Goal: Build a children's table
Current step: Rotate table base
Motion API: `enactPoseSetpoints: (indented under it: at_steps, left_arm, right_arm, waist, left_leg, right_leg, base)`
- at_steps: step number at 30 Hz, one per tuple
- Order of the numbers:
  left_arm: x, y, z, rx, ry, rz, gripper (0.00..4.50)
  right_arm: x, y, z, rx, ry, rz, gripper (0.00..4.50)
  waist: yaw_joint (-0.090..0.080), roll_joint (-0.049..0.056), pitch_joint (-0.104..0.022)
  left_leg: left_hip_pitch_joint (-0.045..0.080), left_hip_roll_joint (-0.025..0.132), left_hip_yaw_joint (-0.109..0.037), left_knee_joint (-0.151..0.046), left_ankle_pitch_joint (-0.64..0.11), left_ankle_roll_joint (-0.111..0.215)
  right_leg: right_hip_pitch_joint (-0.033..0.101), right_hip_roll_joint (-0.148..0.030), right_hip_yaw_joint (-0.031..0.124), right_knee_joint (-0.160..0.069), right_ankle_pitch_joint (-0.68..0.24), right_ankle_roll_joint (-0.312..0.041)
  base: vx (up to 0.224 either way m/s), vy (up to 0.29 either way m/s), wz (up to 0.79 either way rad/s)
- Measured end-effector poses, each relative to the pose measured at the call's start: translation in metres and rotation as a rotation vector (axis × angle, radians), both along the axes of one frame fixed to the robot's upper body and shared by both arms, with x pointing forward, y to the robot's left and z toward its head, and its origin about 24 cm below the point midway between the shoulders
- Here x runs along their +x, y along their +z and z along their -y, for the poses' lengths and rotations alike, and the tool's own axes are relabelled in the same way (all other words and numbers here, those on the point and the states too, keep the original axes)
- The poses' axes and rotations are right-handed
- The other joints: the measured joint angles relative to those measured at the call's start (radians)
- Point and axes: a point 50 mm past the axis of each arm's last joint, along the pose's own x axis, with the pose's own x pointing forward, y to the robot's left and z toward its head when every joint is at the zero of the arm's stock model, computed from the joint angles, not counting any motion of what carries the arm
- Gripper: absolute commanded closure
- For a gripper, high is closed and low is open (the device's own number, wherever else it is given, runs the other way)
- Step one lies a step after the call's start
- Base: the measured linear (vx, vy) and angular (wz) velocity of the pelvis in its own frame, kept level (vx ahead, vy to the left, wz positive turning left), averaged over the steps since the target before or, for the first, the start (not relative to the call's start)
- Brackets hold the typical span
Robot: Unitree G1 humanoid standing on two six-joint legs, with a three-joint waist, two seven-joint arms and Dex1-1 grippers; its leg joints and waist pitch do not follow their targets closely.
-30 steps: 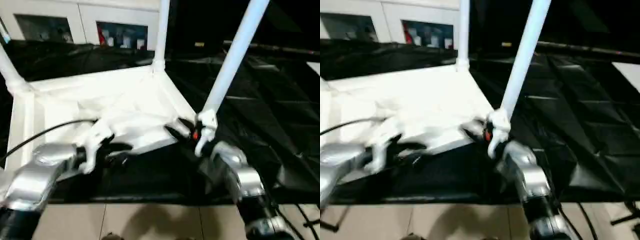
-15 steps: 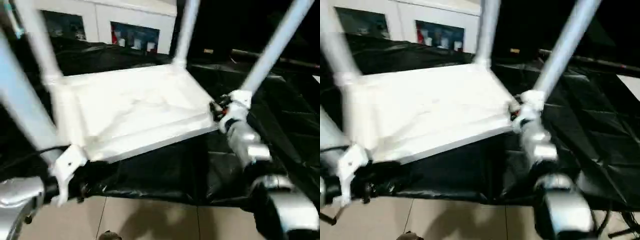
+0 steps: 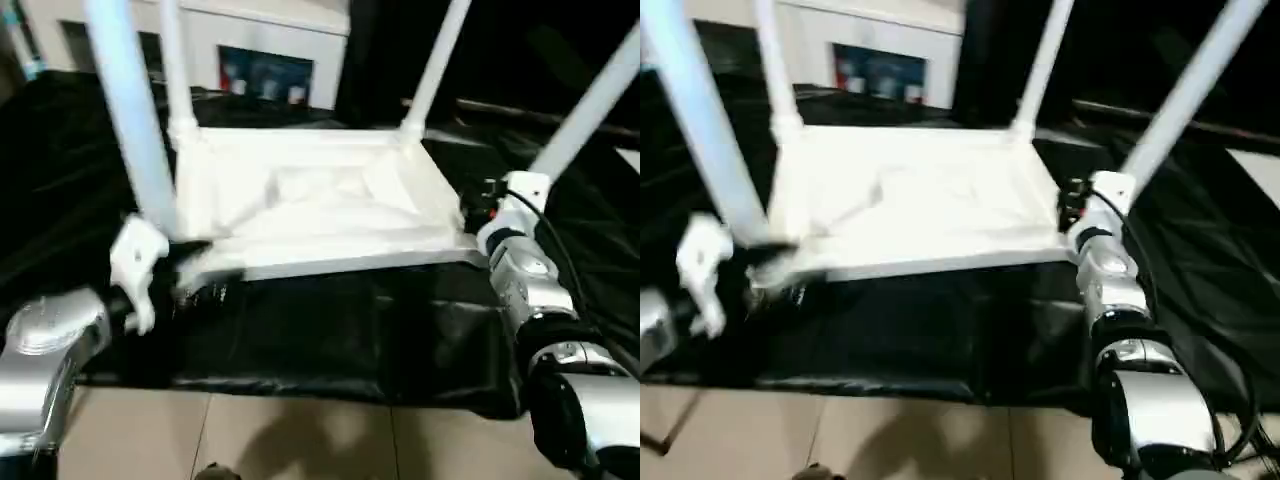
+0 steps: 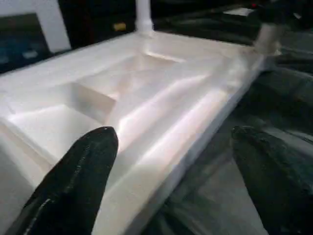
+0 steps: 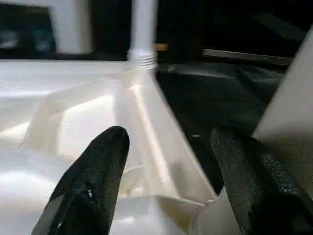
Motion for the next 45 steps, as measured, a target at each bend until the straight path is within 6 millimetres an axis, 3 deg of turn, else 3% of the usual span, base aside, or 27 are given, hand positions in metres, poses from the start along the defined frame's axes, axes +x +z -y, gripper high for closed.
enactPoseSetpoints:
  at_steps: [5, 7, 16, 21, 27, 35, 41, 45]
  left_arm:
    - [-0.005, 0.007, -0.020, -0.005, 0.021, -0.017, 0.03]
    - [-0.016, 0.007, -0.032, -0.019, 0.009, -0.073, 0.03]
    - [-0.054, -0.003, -0.057, -0.015, -0.061, -0.249, 0.03]
    - [-0.042, 0.008, -0.082, -0.072, 0.062, -0.170, 0.03]
    - [-0.017, 0.007, -0.099, -0.175, 0.198, -0.019, 0.00]
    - [0.015, 0.005, -0.076, -0.160, 0.217, 0.047, 0.00]
    - [0.026, -0.009, -0.052, -0.211, 0.144, 0.000, 0.00]
    - [0.023, -0.001, -0.032, -0.270, -0.015, -0.047, 0.00]
  right_arm:
    - [-0.010, -0.011, -0.013, -0.004, 0.180, -0.006, 1.50]
    - [-0.016, -0.012, -0.018, -0.015, 0.265, 0.014, 1.50]
    - [-0.062, -0.031, -0.023, 0.043, 0.500, -0.010, 1.50]
    - [-0.078, -0.029, -0.020, 0.087, 0.547, -0.013, 1.50]
    - [-0.087, -0.044, -0.021, 0.137, 0.502, -0.074, 1.04]
    - [-0.078, -0.044, -0.029, 0.134, 0.495, -0.091, 0.32]
    - [-0.066, -0.039, -0.036, 0.114, 0.484, -0.087, 0.28]
    - [-0.058, -0.048, -0.036, 0.075, 0.440, -0.164, 0.28]
  waist:
    - [-0.010, 0.006, 0.002]
    - [-0.013, 0.010, 0.001]
    - [0.010, 0.024, 0.009]
    - [0.024, 0.027, 0.010]
    - [0.029, 0.024, 0.007]
    - [0.028, 0.022, 0.006]
    - [0.028, 0.020, 0.005]
    - [0.032, 0.019, 0.004]
  left_leg:
    - [0.000, 0.002, -0.007, 0.000, 0.001, -0.002]
    - [0.001, 0.002, -0.006, -0.001, 0.000, -0.002]
    - [0.005, 0.005, -0.006, -0.001, 0.000, -0.001]
    - [0.008, 0.005, -0.008, -0.006, 0.000, -0.001]
    - [0.010, 0.004, -0.010, -0.006, 0.000, -0.002]
    - [0.009, 0.002, -0.008, -0.006, 0.000, -0.002]
    - [0.005, 0.003, -0.007, -0.006, 0.002, -0.003]
    - [0.004, 0.003, -0.006, -0.005, 0.002, -0.003]
  right_leg:
    - [-0.001, 0.008, 0.000, 0.000, -0.001, -0.003]
    - [-0.001, 0.008, 0.001, 0.000, -0.002, -0.005]
    - [0.004, 0.007, 0.002, -0.002, -0.003, -0.007]
    - [0.004, 0.008, 0.001, -0.002, -0.002, -0.005]
    - [0.005, 0.007, 0.002, -0.002, -0.002, -0.005]
    - [0.005, 0.005, 0.002, -0.002, 0.002, -0.010]
    - [0.001, 0.006, 0.002, -0.002, 0.002, -0.009]
    - [0.001, 0.005, 0.002, -0.002, -0.001, -0.010]
  base:
    - [0.000, 0.000, 0.00]
    - [0.000, 0.000, 0.00]
    - [0.000, 0.000, 0.00]
    - [0.000, 0.000, 0.00]
    - [0.000, 0.000, 0.00]
    - [0.000, 0.000, 0.00]
    - [0.000, 0.000, 0.00]
    - [0.000, 0.000, 0.00]
